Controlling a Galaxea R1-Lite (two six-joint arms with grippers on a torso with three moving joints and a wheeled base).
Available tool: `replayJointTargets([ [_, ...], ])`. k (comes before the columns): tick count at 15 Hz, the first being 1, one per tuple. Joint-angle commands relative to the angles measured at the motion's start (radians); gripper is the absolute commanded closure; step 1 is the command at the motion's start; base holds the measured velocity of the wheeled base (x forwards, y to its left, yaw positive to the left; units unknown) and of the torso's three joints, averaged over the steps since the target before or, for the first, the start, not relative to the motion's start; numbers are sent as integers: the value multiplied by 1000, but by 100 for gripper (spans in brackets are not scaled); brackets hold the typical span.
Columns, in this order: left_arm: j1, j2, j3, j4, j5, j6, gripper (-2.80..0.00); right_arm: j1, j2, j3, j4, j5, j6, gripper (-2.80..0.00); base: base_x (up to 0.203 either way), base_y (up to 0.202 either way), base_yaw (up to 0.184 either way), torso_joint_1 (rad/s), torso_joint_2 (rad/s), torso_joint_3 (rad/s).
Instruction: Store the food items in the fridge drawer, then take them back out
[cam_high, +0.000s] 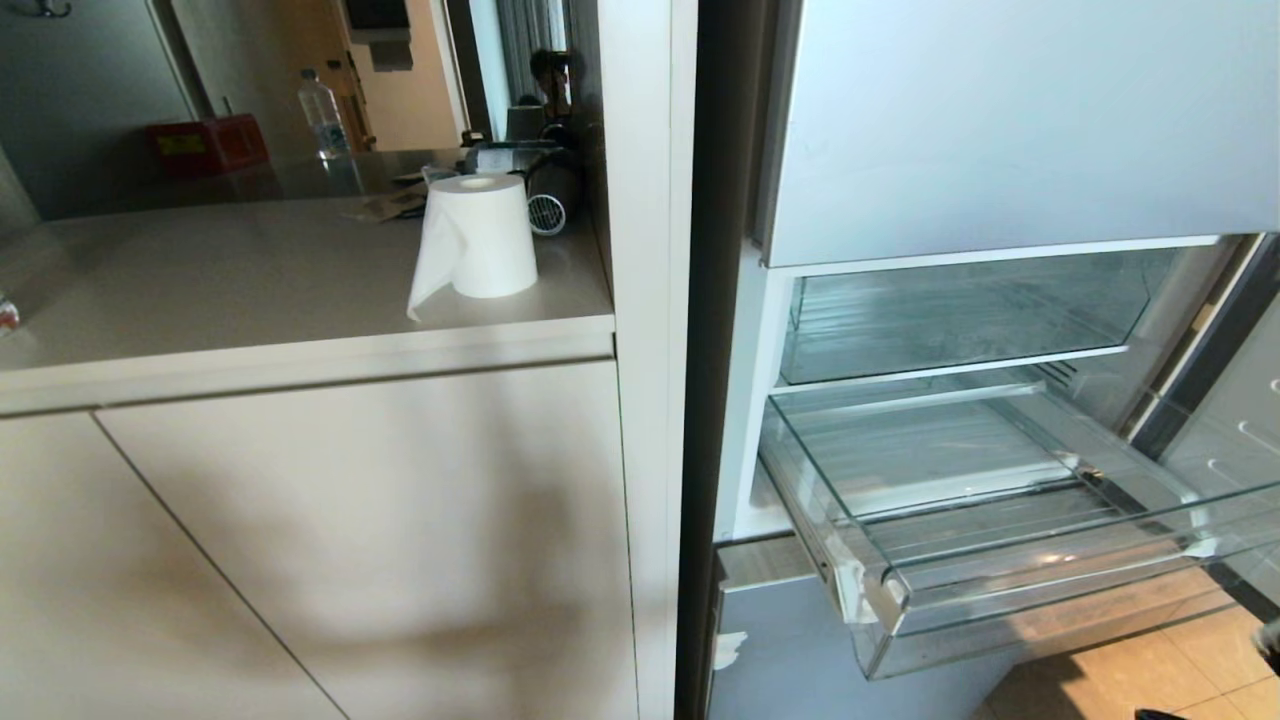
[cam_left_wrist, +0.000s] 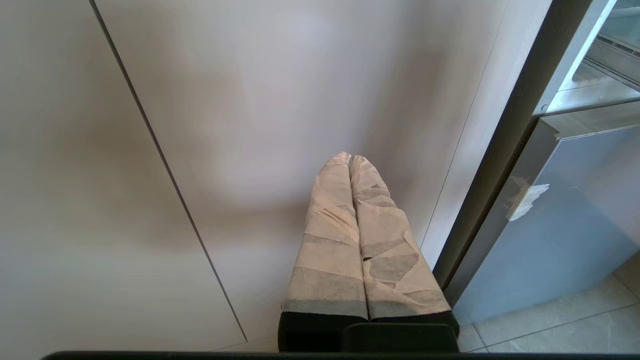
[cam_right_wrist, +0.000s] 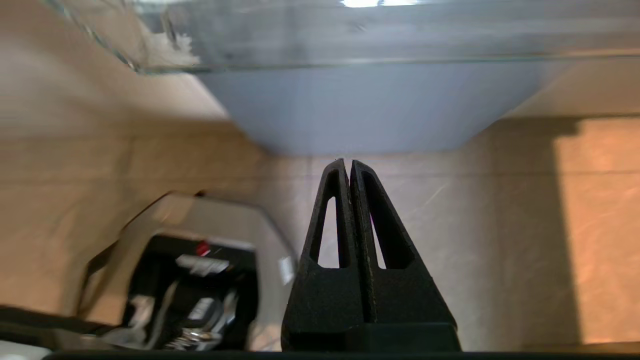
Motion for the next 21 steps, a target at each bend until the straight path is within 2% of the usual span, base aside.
replayJointTargets([
  [1,0,1,0,0,0,0,0,6,274,-62,-33,23,19,0,0,0,0,0,0,0],
  [5,0,1,0,0,0,0,0,9,556,-195,-193,58,61,0,0,0,0,0,0,0],
  [10,0,1,0,0,0,0,0,15,755,-440,-285,88,119,0,0,0,0,0,0,0],
  [11,0,0,0,0,0,0,0,27,802,-486,-366,86,185,0,0,0,0,0,0,0],
  [12,0,1,0,0,0,0,0,42,842,-510,-500,68,293,0,0,0,0,0,0,0],
  [13,0,1,0,0,0,0,0,64,871,-514,-618,2,369,0,0,0,0,0,0,0],
  [14,0,1,0,0,0,0,0,89,881,-494,-666,-87,401,0,0,0,0,0,0,0],
  [15,0,1,0,0,0,0,0,108,870,-447,-682,-136,411,0,0,0,0,0,0,0],
  [18,0,1,0,0,0,0,0,121,744,-334,-690,-164,412,0,0,0,0,0,0,0],
  [21,0,1,0,0,0,0,0,123,639,-221,-663,-147,383,0,0,0,0,0,0,0],
])
